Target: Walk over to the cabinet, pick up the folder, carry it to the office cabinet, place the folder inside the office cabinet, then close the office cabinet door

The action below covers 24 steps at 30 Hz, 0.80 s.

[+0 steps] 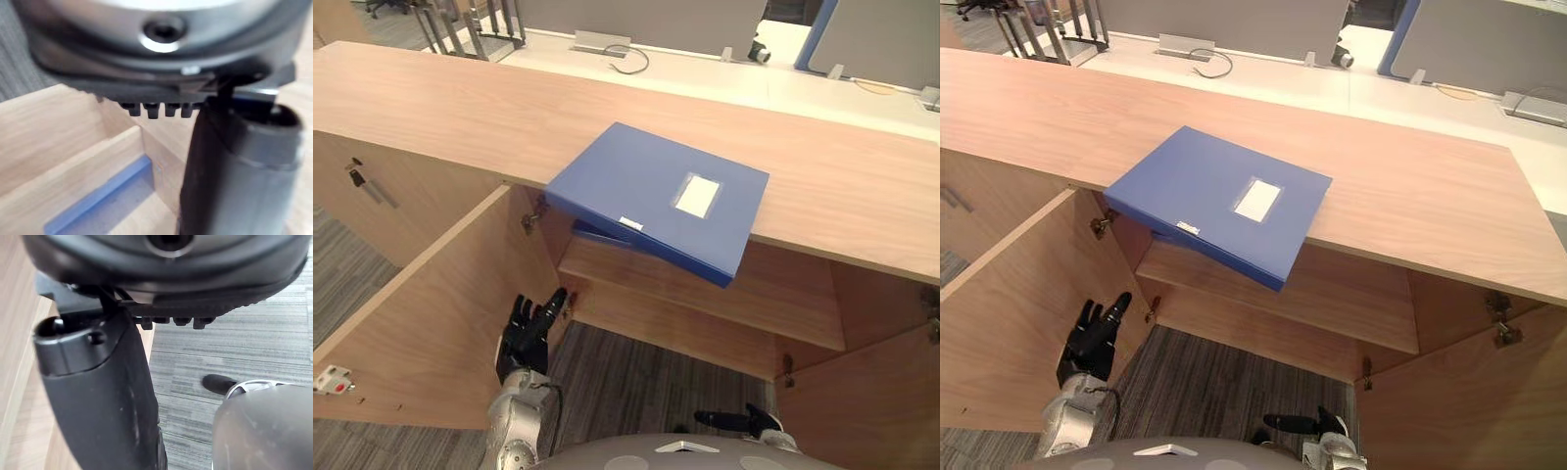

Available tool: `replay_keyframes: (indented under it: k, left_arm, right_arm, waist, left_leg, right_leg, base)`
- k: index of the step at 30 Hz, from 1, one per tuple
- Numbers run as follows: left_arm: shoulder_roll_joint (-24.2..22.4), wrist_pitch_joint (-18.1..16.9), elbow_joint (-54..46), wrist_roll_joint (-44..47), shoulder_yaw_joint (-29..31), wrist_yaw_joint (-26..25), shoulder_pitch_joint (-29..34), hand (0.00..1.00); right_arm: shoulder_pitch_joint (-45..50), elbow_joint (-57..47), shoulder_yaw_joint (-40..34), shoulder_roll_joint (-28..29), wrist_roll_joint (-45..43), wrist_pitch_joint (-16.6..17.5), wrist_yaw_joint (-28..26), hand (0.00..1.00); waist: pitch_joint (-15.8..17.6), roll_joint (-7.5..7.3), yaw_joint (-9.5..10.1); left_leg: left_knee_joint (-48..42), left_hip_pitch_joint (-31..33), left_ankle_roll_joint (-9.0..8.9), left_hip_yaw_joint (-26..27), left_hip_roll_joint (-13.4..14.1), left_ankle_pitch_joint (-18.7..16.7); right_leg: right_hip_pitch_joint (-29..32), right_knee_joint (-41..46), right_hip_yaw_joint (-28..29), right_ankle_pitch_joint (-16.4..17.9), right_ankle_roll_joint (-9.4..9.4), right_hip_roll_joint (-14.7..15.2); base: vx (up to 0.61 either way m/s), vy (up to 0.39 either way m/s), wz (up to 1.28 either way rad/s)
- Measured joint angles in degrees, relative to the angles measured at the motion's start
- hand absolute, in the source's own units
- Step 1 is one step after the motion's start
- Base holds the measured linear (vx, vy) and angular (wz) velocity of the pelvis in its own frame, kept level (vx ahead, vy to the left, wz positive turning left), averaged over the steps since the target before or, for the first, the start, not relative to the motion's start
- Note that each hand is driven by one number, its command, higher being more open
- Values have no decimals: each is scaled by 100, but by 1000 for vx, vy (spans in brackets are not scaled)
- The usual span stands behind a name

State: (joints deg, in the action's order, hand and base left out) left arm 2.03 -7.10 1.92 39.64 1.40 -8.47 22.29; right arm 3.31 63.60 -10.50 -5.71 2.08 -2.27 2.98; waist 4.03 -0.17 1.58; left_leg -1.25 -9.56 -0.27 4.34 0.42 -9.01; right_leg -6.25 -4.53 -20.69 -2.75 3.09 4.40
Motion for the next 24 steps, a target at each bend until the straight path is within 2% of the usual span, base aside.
replay_keyframes:
  k: [2,5,7,12,18,22,24]
  left_arm:
    - [-22,-9,-363,-514,99,-167,-4,100]
    - [-292,-21,-1020,-1578,256,-669,-116,100]
    - [-564,5,-1141,-2709,124,-1284,-229,100]
    - [-515,252,-1836,-4677,-259,-2220,-277,100]
    - [-111,236,-2555,-6773,-178,-2708,-871,100]
    - [-31,266,-2638,-7506,54,-2890,-1035,100]
    - [-18,428,-2638,-7827,132,-2892,-1055,100]
  right_arm:
    - [48,-102,1,21,-2,3,9,100]
    - [80,-113,1,44,-17,28,41,100]
    - [109,-107,50,54,-27,39,128,100]
    - [140,4,218,85,-26,80,286,100]
    - [133,292,203,61,-4,174,362,100]
    - [19,468,200,20,128,170,357,100]
    - [-22,550,201,-29,203,174,360,100]
  waist:
    - [-11,9,2]
    - [-43,-8,42]
    - [-65,-42,132]
    - [-166,-142,168]
    - [-363,-85,218]
    - [-441,-90,204]
    - [-447,-65,200]
  left_leg:
    - [-3,0,1,-1,2,7]
    - [-67,39,3,-8,-1,9]
    - [-103,58,1,-6,5,10]
    - [-171,108,-6,-6,29,6]
    - [-217,136,-37,4,42,-26]
    - [-278,322,-40,19,59,-31]
    - [-280,319,-41,34,68,-32]
  right_leg:
    - [-6,0,-13,-1,1,5]
    - [-4,0,-13,-6,2,16]
    - [-1,0,-8,-18,-12,13]
    - [14,1,9,-39,-42,-11]
    - [25,1,71,-58,-69,-38]
    - [196,2,112,-95,-110,-61]
    - [201,3,144,-98,-114,-75]
  base:
    - [-40,-4,4]
    - [-56,-5,2]
    - [-54,-8,0]
    - [-53,-16,0]
    - [-44,-1,-4]
    - [-33,-3,-5]
    - [0,4,-5]
